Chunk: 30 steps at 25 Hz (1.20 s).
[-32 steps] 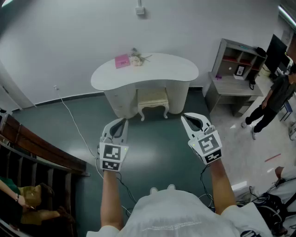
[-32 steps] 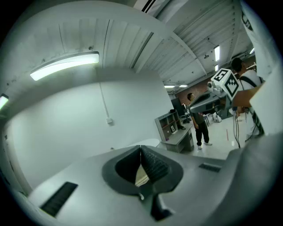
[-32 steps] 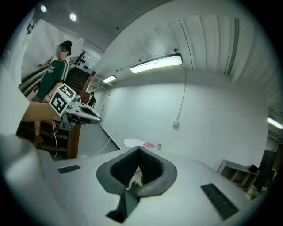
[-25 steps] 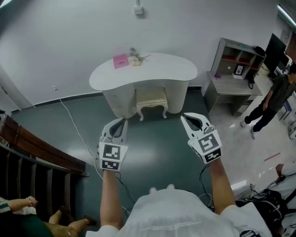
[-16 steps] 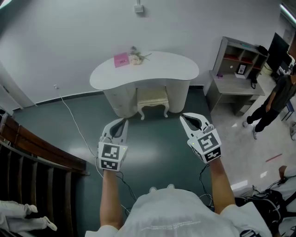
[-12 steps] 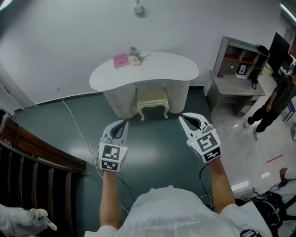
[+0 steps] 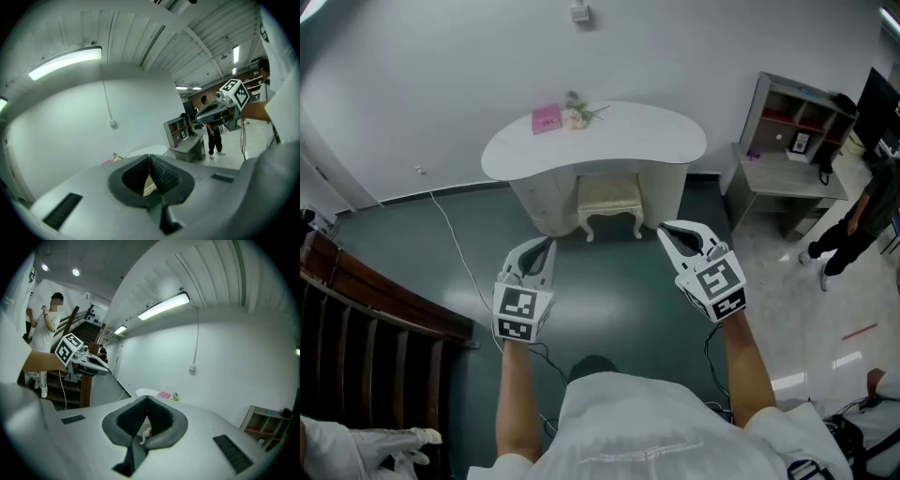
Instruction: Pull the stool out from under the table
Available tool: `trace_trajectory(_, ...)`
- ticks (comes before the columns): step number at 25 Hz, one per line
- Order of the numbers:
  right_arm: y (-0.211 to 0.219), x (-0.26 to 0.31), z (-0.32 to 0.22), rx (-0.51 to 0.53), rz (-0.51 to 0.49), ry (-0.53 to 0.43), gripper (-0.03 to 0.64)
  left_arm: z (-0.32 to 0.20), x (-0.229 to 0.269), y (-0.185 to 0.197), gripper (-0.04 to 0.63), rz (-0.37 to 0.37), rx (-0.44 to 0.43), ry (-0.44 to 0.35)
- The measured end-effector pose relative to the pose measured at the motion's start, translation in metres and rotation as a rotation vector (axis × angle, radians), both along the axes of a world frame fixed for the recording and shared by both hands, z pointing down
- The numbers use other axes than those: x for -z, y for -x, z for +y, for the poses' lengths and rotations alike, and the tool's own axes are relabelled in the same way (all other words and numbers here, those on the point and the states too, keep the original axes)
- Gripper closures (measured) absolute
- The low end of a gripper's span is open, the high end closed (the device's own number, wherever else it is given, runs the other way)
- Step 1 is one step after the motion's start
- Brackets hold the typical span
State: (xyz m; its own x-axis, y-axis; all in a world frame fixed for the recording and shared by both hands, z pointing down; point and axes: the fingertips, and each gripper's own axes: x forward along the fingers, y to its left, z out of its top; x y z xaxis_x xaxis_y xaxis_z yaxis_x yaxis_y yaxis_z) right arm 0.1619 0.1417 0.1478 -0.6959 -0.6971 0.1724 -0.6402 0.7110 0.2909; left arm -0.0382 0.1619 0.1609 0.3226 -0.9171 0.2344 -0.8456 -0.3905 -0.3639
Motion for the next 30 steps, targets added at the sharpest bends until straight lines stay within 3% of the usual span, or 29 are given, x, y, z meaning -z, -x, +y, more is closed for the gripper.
trace_trajectory(4, -0.001, -0.001, -0.015, -0.006, -0.018, 0.011, 0.603, -0.015, -0.001, 0.000, 0.577, -0.019, -0.006, -0.001)
trace_trajectory(8, 0.001, -0.007, -0.037, -0.010, -0.108, 0.074, 0.603, -0.038, -0.017, 0.012, 0.577, -0.022, -0.003, 0.016)
trace_trajectory(17, 0.038, -0.024, -0.138, -0.063, 0.071, 0.043, 0.603, -0.157, -0.020, 0.065, 0.577, 0.051, 0.018, 0.009)
trace_trajectory(23, 0.069, -0.014, -0.209, -0.095, 0.085, 0.056, 0.603, -0.239, -0.014, 0.091, 0.577, 0.069, -0.008, 0.021)
trace_trajectory(30, 0.096, -0.024, -0.270, -0.128, 0.080, 0.077, 0.603, -0.304, -0.040, 0.119, 0.578, 0.071, -0.052, 0.072)
